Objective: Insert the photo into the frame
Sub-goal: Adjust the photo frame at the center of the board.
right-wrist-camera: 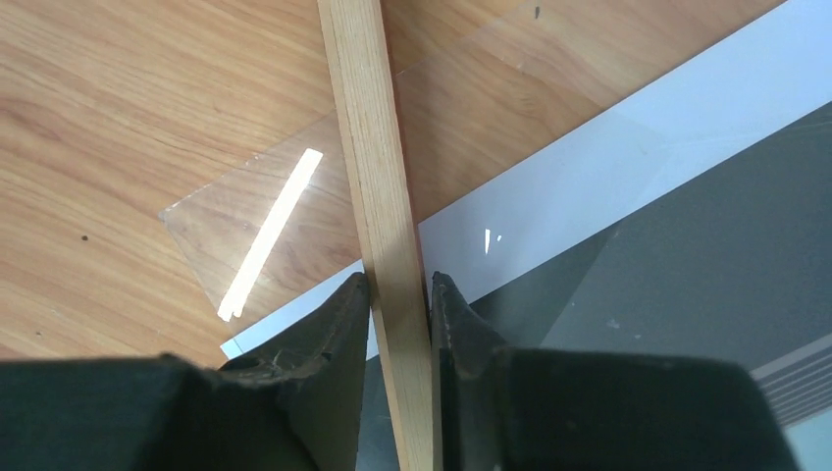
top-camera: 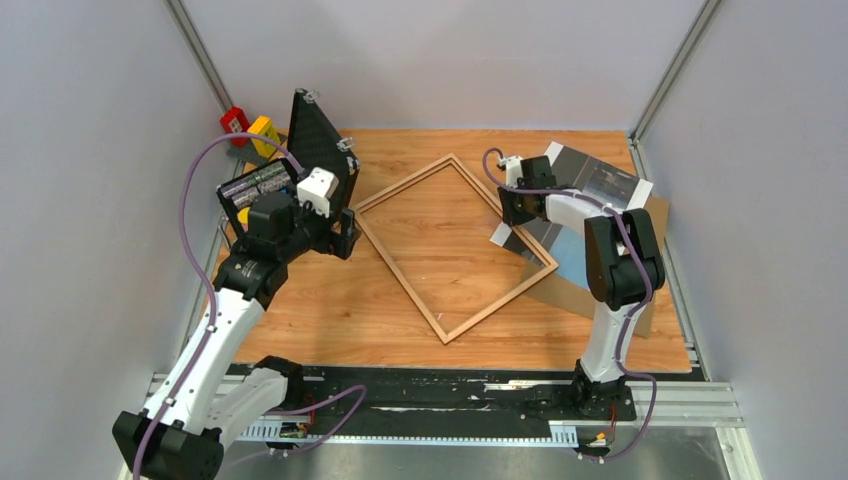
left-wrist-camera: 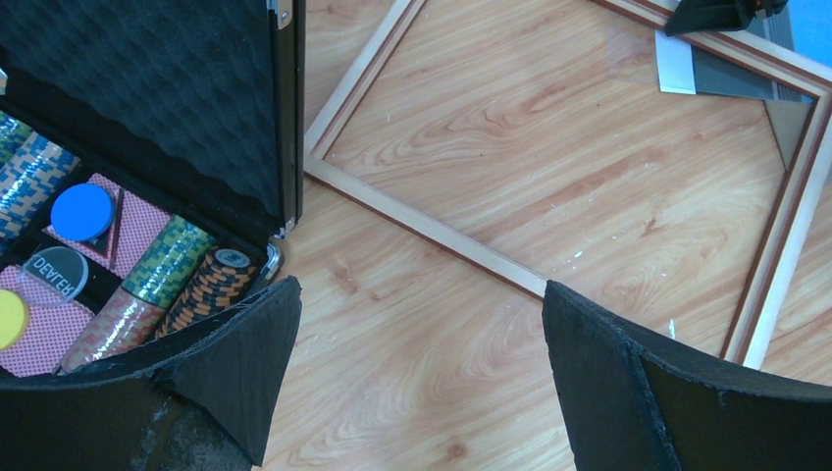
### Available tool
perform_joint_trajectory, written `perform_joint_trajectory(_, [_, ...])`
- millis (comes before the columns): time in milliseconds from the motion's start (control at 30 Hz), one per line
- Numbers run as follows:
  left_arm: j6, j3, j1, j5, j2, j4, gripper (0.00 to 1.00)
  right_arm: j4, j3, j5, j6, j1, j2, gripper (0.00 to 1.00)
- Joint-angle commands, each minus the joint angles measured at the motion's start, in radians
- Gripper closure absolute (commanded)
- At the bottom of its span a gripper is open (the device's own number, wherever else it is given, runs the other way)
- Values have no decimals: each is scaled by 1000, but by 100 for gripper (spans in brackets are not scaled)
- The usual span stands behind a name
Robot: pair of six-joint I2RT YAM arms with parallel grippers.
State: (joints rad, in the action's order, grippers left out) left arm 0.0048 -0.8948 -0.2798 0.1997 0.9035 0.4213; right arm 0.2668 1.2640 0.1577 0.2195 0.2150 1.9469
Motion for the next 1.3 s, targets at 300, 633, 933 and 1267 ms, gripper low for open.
perform_joint_trajectory(300, [35, 1, 1, -41, -14, -40, 0, 82, 57, 91, -388, -19, -54, 100])
perform_joint_trajectory(633, [42, 0, 0, -56, 15, -44, 0, 14, -76, 119, -520, 86, -110, 100])
perform_joint_trajectory(933, [54, 7, 0, -69, 22, -51, 0, -9, -69, 103, -588, 203, -105, 78])
perform_joint_trajectory(1267, [58, 10, -1, -69, 23, -50, 0, 2, -45, 92, -611, 218, -59, 74])
